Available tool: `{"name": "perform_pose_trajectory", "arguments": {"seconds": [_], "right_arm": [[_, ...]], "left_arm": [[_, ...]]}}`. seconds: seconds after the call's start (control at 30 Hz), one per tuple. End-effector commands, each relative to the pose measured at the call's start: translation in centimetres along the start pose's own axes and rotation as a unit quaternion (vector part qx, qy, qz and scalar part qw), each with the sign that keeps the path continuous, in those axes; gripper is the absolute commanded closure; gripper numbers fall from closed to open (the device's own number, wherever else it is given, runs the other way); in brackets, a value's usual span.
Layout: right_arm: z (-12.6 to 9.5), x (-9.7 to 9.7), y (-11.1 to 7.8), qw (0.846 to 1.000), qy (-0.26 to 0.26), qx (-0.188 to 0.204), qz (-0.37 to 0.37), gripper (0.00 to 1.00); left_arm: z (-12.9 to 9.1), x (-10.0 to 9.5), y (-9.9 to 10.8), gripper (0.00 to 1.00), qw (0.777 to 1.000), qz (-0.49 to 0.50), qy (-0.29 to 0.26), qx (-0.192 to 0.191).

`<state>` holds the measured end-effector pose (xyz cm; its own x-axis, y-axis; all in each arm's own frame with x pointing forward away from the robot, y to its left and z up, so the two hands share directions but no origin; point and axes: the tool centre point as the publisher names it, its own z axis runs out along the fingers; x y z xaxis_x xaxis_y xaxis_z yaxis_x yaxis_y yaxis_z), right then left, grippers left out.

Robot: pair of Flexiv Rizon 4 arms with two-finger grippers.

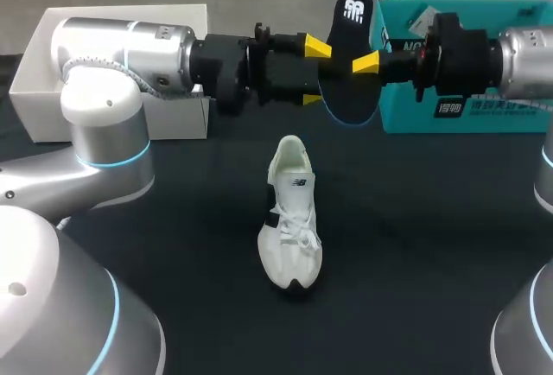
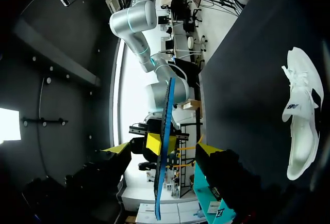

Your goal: Take the shoe out of the shoebox, open the shoe tongue, remove and reinsert the insole, then place the shoe into the shoebox

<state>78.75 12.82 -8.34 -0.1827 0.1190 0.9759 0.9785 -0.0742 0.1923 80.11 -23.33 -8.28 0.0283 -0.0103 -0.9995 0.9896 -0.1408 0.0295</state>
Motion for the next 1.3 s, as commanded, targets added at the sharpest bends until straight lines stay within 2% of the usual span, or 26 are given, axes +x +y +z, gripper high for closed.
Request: {"name": "perform_pose_trajectory", "arguments": {"seconds": [0.03, 0.47, 0.77, 1.1, 1.3], "right_arm": [[-0.6, 0.0, -0.7, 1.0, -0.003, -0.007, -0.001, 1.0], [-0.7, 0.4, 0.0, 1.0, -0.012, -0.011, -0.024, 1.0], [-1.0, 1.5, 0.8, 0.998, -0.022, -0.005, -0.066, 1.0], [-0.3, 2.4, 2.3, 0.993, -0.041, -0.012, -0.105, 1.0], [0.1, 2.8, 2.3, 0.993, -0.06, -0.023, -0.104, 1.0]], "left_arm": [[-2.1, -0.3, -0.1, 0.0, 1.0, 0.005, 0.019, 0.005], [-7.6, 1.4, 1.8, 0.0, 0.997, 0.022, 0.066, 0.035], [-11.6, 0.8, 3.6, 0.0, 0.992, 0.054, 0.108, 0.034], [-16.8, 0.0, 5.5, 0.0, 0.985, 0.068, 0.142, 0.069], [-20.1, 0.6, 7.1, 0.0, 0.977, 0.095, 0.175, 0.081]]}}
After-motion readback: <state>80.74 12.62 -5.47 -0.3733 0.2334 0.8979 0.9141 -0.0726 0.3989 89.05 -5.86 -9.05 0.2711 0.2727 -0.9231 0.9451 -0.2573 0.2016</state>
